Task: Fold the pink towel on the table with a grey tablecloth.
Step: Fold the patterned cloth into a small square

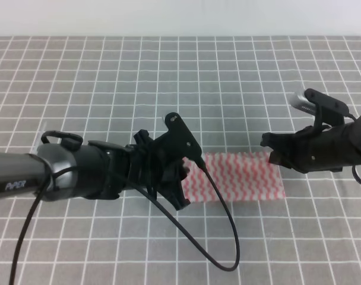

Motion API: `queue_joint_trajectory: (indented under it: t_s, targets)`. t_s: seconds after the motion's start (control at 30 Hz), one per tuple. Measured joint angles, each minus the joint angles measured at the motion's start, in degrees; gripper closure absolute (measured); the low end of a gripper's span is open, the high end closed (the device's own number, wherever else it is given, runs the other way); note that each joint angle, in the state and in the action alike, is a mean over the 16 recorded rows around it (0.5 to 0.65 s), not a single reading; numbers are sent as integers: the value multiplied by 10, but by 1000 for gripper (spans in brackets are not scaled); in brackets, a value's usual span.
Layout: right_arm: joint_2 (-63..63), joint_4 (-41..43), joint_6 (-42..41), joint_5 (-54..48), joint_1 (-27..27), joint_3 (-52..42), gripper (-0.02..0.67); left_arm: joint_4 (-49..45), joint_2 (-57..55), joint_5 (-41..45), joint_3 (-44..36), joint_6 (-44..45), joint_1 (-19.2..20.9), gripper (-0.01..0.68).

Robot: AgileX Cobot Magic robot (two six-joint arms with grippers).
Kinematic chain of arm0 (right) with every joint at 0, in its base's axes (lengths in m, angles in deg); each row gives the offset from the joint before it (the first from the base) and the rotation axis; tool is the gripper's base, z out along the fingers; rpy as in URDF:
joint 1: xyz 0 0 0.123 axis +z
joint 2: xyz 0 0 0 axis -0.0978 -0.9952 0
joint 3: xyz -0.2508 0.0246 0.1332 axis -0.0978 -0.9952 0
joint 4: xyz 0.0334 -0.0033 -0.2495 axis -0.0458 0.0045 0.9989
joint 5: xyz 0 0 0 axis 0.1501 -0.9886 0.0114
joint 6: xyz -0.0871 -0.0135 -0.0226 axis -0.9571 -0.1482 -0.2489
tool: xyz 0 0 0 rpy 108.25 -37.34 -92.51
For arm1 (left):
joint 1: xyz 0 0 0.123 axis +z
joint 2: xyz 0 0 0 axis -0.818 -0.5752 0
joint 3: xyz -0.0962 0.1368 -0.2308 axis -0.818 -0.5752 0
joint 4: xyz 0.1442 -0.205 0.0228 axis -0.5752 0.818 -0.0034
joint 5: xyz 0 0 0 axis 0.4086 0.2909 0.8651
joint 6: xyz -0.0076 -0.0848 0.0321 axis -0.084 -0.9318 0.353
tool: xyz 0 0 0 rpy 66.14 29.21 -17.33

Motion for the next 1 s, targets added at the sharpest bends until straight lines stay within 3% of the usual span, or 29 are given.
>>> queue_joint_trajectory:
  t_s: [0.2,0.37,0.5,0.77,0.9,1.0]
  targets:
    - [2,0,-1,0,0,5,495,0,13,-14,1,-6,0,401]
    - [3,1,-2,-7,0,12,433,0,40,-33,1,-28,0,354]
    - [3,4,-8,-25,0,23,436,0,72,-61,2,-90,0,415]
    - [4,20,-21,-95,0,52,575,1,123,-87,0,-231,1,583]
    - [3,29,-27,-132,0,63,634,2,134,-58,-1,-295,9,654]
    - [4,36,-28,-155,1,67,662,-1,128,-16,-2,-318,18,666]
